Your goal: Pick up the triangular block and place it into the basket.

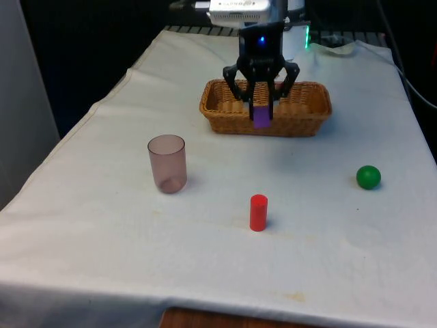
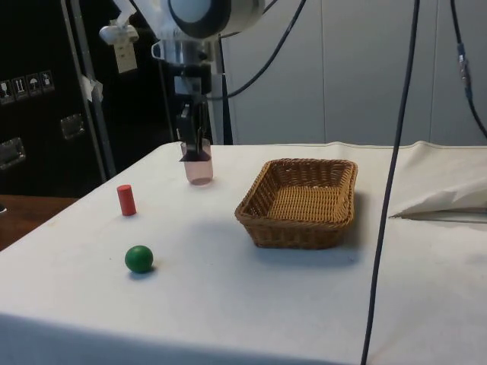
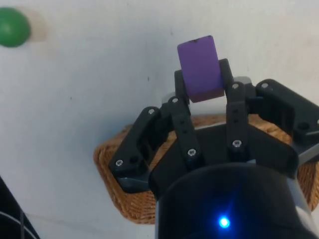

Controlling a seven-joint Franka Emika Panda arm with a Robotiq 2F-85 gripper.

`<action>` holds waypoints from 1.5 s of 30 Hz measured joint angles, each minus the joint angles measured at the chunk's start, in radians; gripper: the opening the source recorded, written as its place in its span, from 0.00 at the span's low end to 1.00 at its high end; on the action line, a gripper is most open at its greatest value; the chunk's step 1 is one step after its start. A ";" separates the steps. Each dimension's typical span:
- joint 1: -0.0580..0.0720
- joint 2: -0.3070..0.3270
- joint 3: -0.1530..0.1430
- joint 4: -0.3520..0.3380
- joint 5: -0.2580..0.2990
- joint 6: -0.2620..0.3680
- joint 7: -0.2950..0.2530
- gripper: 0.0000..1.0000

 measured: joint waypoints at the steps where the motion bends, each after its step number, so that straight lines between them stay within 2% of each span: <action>1: 0.000 -0.012 0.000 -0.011 -0.001 0.000 0.000 0.33; 7: 0.000 -0.080 0.000 -0.082 -0.010 0.000 0.000 0.33; 12: 0.000 -0.104 0.000 -0.115 -0.012 0.005 0.000 0.33; 27: 0.000 -0.207 0.000 -0.288 -0.019 0.079 0.000 0.33; 35: 0.000 -0.263 -0.006 -0.356 -0.033 0.084 0.000 0.33; 45: -0.001 -0.343 -0.016 -0.465 -0.052 0.121 -0.001 0.33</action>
